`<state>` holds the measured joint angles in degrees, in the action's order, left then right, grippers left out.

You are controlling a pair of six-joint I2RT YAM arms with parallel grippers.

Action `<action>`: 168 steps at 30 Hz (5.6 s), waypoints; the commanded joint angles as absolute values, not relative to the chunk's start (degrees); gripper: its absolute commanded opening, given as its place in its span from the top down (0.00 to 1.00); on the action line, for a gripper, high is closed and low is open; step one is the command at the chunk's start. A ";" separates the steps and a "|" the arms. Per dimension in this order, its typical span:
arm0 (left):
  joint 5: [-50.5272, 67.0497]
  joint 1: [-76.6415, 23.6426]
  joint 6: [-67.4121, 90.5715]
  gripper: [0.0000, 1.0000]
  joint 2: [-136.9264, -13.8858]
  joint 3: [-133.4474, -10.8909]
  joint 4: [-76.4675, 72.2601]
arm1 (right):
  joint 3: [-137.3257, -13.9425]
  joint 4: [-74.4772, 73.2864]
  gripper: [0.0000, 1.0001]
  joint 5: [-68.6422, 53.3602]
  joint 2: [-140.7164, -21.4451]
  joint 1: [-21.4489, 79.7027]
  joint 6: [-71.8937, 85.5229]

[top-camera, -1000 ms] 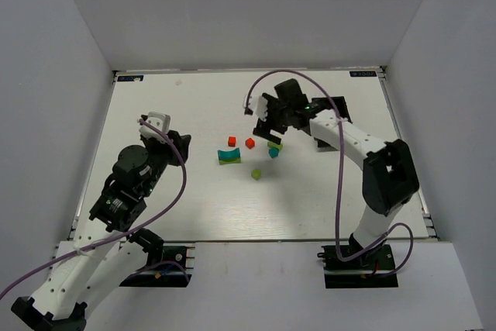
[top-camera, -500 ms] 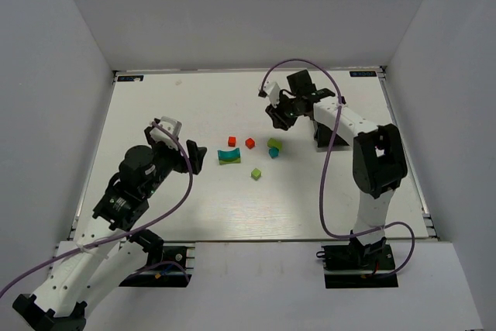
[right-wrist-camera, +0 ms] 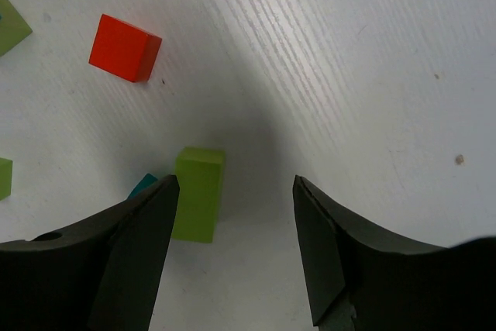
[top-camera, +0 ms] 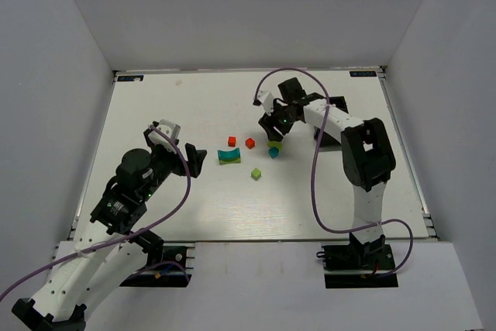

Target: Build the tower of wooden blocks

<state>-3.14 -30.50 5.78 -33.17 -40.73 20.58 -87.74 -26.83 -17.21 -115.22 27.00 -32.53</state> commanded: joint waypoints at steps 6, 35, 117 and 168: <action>-1.93 -30.67 5.45 0.00 -32.78 -40.43 20.83 | -89.03 -25.05 0.33 -15.03 -116.28 28.74 -31.82; -1.41 -30.67 5.45 0.00 -33.31 -40.43 20.83 | -92.63 -33.66 0.43 -13.89 -119.44 29.09 -35.86; -13.18 -30.15 8.61 0.00 -22.59 -40.43 21.36 | -113.82 -50.28 0.95 -19.95 -123.22 47.02 -58.10; -13.18 -30.15 9.14 0.00 -21.01 -40.43 21.36 | -125.68 -55.11 0.95 -20.65 -131.92 48.25 -51.86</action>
